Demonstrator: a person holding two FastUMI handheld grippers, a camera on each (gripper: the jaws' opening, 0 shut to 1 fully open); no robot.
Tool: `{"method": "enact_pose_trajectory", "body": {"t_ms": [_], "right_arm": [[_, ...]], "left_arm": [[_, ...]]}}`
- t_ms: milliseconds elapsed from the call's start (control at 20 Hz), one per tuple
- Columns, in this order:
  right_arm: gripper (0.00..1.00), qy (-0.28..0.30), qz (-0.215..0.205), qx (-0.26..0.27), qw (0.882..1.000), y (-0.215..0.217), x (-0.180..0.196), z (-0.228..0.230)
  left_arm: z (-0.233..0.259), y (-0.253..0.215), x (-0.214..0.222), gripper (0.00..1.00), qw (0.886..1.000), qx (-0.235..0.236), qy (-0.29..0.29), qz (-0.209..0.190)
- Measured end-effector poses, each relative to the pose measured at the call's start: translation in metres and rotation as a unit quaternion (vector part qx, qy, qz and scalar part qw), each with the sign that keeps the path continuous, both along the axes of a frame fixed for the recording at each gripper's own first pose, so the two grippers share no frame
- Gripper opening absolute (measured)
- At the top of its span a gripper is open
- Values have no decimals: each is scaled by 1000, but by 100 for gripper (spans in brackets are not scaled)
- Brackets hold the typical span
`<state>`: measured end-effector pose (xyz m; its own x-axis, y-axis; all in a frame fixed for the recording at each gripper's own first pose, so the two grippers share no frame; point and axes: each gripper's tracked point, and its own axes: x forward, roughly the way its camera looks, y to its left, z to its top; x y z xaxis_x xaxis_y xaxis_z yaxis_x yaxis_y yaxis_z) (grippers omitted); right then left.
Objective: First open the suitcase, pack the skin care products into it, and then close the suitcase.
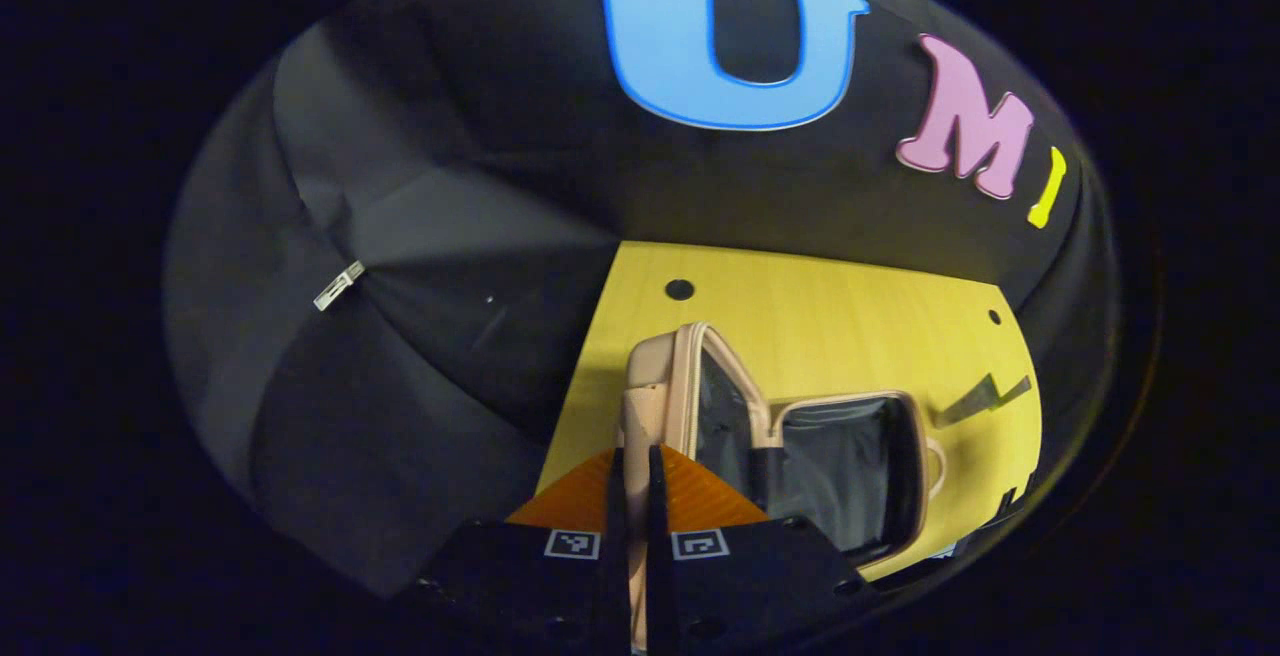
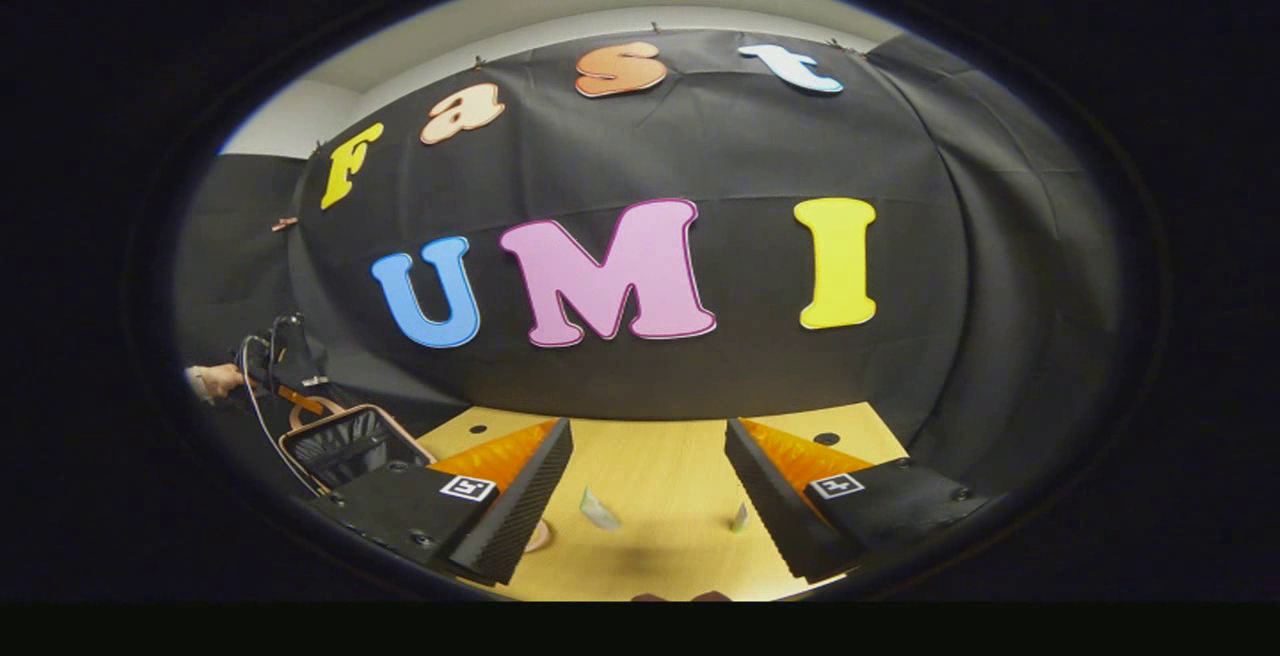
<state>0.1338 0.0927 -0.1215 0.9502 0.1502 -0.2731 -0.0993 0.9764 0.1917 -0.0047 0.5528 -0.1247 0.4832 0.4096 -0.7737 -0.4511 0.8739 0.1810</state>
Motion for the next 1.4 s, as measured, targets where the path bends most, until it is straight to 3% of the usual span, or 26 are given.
{"method": "enact_pose_trajectory", "body": {"t_ms": [350,600,850,1050,1250,1400], "right_arm": [[97,47,-26,-13,998,32,-11,-13],[97,66,-43,-33,996,37,-23,-22],[97,73,-47,-34,996,47,-25,-26],[97,65,-46,-45,996,49,-23,-28],[98,51,-50,-50,996,44,-19,-26],[97,41,-57,-52,996,37,-16,-25]], "left_arm": [[-130,108,-34,11,993,-75,51,81],[-188,119,-49,12,989,-79,91,89],[-193,132,-56,33,992,-50,79,84],[-135,129,-41,99,999,25,21,37],[-39,61,-2,98,988,113,-80,-62],[16,-46,30,98,971,93,-155,-158]]}}
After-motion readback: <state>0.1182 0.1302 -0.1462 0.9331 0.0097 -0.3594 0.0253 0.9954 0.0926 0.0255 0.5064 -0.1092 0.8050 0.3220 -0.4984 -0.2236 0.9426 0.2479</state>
